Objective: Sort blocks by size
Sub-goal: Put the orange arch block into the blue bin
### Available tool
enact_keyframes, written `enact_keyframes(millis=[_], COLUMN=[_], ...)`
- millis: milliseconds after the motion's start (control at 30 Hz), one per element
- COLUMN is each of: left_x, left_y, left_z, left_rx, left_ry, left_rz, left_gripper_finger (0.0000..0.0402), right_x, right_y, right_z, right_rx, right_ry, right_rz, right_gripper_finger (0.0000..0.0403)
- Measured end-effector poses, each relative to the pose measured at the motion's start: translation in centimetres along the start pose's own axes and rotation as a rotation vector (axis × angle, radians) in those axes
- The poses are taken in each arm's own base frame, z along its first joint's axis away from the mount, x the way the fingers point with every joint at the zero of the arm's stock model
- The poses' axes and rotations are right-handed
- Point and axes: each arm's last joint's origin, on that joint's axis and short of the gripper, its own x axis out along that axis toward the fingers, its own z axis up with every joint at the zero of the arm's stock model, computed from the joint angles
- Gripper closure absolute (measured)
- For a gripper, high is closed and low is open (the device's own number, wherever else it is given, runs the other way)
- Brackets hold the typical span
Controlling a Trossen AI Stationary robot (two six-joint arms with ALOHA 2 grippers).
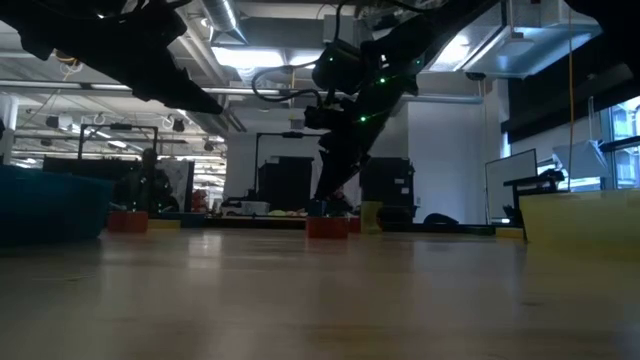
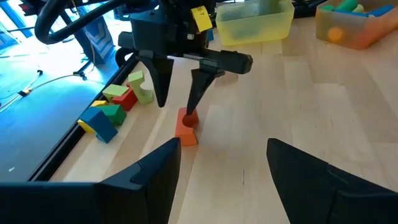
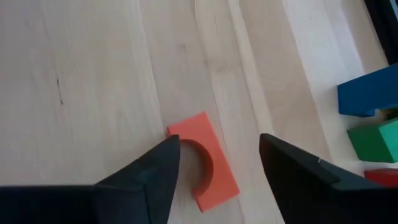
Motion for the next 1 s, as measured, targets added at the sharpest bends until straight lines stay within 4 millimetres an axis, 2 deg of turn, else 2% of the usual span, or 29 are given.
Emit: enact_keyframes(millis=[200, 533, 767, 1000], left_x=[0.0, 0.0, 0.0, 0.0], left_y=[0.0, 0.0, 0.0, 0.0], left_z=[0.0, 0.0, 0.0, 0.0], left_rx=[0.0, -0.001, -0.002, -0.002], left_ry=[0.0, 0.003, 0.001, 0.003], left_rz=[0.0, 0.0, 0.0, 0.0], left_gripper_finger=[0.0178, 0.0178, 0.0178, 0.0178], right_x=[0.5, 3.4, 3.8, 5.1], right_y=[0.1, 0.5, 0.5, 0.4], right_z=[-0.2, -1.7, -1.7, -2.0], right_rx=[-0.001, -0.03, -0.034, -0.03], right_ry=[0.01, 0.104, 0.101, 0.095], right_rz=[0.0, 0.006, -0.019, -0.014], right_gripper_finger=[0.0177, 0.0187, 0.0188, 0.019])
